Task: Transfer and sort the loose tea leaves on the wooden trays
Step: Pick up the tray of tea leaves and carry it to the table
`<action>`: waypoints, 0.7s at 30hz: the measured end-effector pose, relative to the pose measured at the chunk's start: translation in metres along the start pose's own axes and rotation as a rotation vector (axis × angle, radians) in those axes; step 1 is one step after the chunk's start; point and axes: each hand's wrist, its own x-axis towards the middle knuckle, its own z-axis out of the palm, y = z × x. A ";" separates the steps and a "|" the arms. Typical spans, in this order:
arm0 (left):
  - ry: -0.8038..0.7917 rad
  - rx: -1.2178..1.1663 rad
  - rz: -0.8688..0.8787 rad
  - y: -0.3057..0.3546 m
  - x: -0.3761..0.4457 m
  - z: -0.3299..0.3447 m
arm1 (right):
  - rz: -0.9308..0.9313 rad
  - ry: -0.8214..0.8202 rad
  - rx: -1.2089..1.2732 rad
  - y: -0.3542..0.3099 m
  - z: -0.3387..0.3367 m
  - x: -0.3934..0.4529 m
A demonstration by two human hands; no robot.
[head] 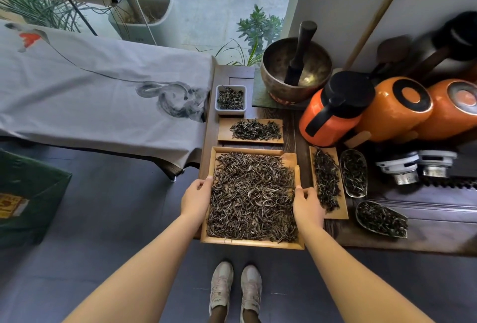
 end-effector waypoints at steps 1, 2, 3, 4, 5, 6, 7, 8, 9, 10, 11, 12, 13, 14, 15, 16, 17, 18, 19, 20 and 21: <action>0.008 -0.003 0.005 0.000 0.000 0.000 | -0.002 0.001 0.017 0.000 0.000 -0.001; 0.016 -0.007 0.007 0.000 -0.001 -0.001 | -0.003 0.002 0.037 0.000 0.000 -0.002; 0.021 -0.016 0.007 0.001 -0.001 -0.001 | -0.003 0.003 0.060 0.000 0.000 -0.002; 0.022 -0.032 0.004 0.002 -0.002 -0.002 | -0.002 0.004 0.086 0.000 -0.001 -0.003; 0.023 -0.053 -0.003 0.002 -0.002 -0.002 | 0.000 0.005 0.112 -0.001 0.000 -0.003; 0.024 -0.077 -0.008 0.003 -0.002 -0.003 | 0.002 0.006 0.137 -0.001 -0.001 -0.004; 0.027 -0.101 -0.011 0.004 -0.003 -0.003 | 0.000 0.007 0.155 -0.002 -0.001 -0.005; 0.032 -0.126 -0.010 0.004 -0.002 -0.003 | -0.002 0.009 0.169 -0.003 -0.001 -0.005; 0.036 -0.150 -0.008 0.005 -0.002 -0.003 | -0.004 0.012 0.181 -0.004 -0.001 -0.005; 0.040 -0.175 -0.007 0.006 -0.001 -0.004 | -0.008 0.013 0.190 -0.006 -0.001 -0.005; 0.042 -0.200 -0.008 0.007 -0.001 -0.004 | -0.013 0.014 0.195 -0.007 -0.002 -0.005; 0.045 -0.225 -0.011 0.009 -0.001 -0.005 | -0.017 0.015 0.196 -0.009 -0.002 -0.005; 0.049 -0.249 -0.013 0.011 -0.001 -0.006 | -0.022 0.015 0.195 -0.011 -0.003 -0.005; 0.056 -0.266 -0.013 0.014 -0.001 -0.008 | -0.026 0.014 0.196 -0.013 -0.003 -0.006; 0.060 -0.270 -0.010 0.016 -0.001 -0.009 | -0.030 0.011 0.201 -0.016 -0.004 -0.006; 0.061 -0.263 -0.008 0.018 -0.001 -0.010 | -0.032 0.007 0.206 -0.019 -0.005 -0.007; 0.060 -0.253 -0.010 0.020 -0.001 -0.011 | -0.032 0.003 0.206 -0.022 -0.006 -0.007; 0.060 -0.248 -0.018 0.022 -0.001 -0.013 | -0.035 -0.003 0.206 -0.025 -0.008 -0.008; 0.058 -0.252 -0.030 0.025 -0.001 -0.014 | -0.041 -0.011 0.207 -0.028 -0.009 -0.007; 0.057 -0.258 -0.041 0.027 -0.001 -0.015 | -0.047 -0.021 0.210 -0.031 -0.010 -0.007; 0.056 -0.259 -0.048 0.030 -0.002 -0.017 | -0.049 -0.032 0.213 -0.034 -0.012 -0.008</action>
